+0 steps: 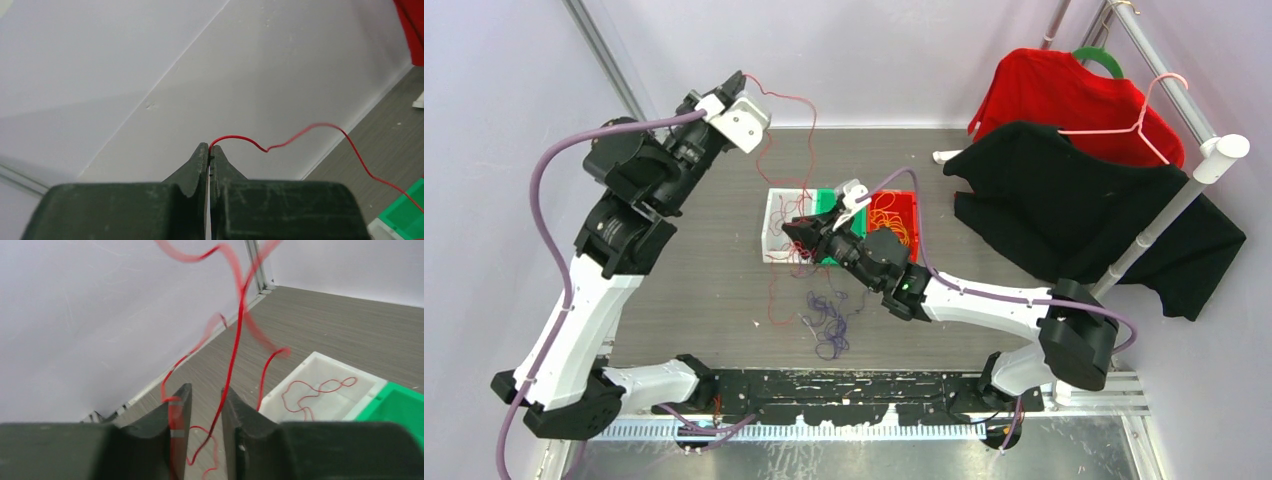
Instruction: Untangle the cables
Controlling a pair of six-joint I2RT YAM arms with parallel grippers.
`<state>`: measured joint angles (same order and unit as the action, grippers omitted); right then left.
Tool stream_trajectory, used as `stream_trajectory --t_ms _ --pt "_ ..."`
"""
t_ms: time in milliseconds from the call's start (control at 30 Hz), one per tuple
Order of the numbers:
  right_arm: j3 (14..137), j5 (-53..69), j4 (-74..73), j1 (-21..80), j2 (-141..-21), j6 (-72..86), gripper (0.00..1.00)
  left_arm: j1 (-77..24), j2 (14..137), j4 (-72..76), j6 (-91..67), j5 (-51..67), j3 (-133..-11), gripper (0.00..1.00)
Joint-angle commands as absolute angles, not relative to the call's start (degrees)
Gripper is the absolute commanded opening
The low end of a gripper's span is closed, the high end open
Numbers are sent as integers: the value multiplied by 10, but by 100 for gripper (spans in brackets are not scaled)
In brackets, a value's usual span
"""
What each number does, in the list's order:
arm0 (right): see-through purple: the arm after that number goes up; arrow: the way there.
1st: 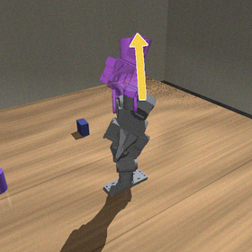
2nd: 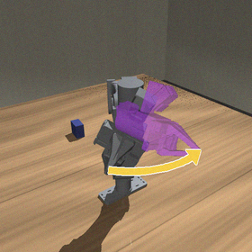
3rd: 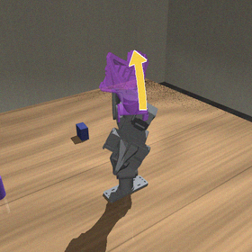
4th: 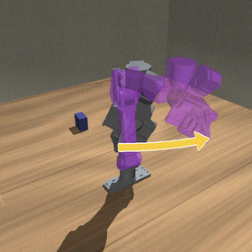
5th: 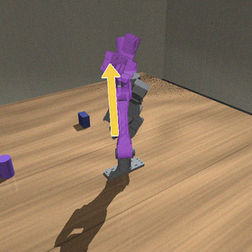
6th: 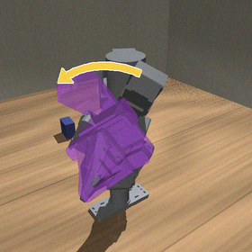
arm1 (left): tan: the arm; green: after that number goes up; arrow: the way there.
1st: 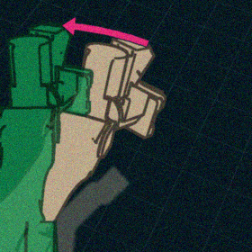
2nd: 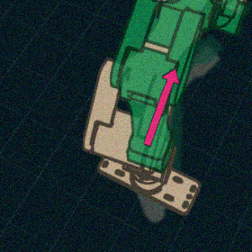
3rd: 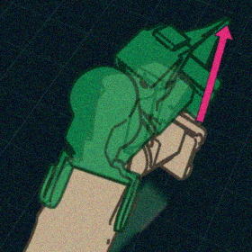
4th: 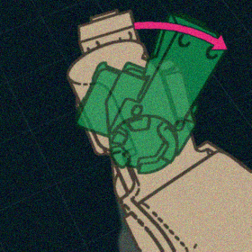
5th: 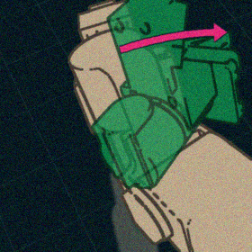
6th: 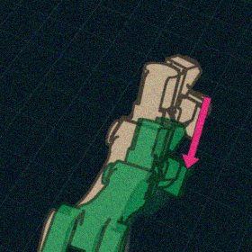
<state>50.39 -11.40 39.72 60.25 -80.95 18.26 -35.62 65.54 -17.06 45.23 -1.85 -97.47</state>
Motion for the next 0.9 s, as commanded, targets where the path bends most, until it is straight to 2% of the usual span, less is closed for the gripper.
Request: stream_trajectory --t_ms 0,100,267,500,867 --pt "493 -109 383 603 -768 186 47 -358 685 -46 493 -75 -1016 0" --pt "458 -115 374 603 -743 197 67 -359 709 -24 512 -71 -1052 0" --pt "385 -127 367 603 -687 213 78 -358 747 -19 517 -68 -1089 0" --pt "297 -156 349 603 -604 235 78 -359 768 14 550 -66 -1096 0" --pt "193 -206 305 603 -498 258 71 -359 814 52 589 -51 -1124 0"
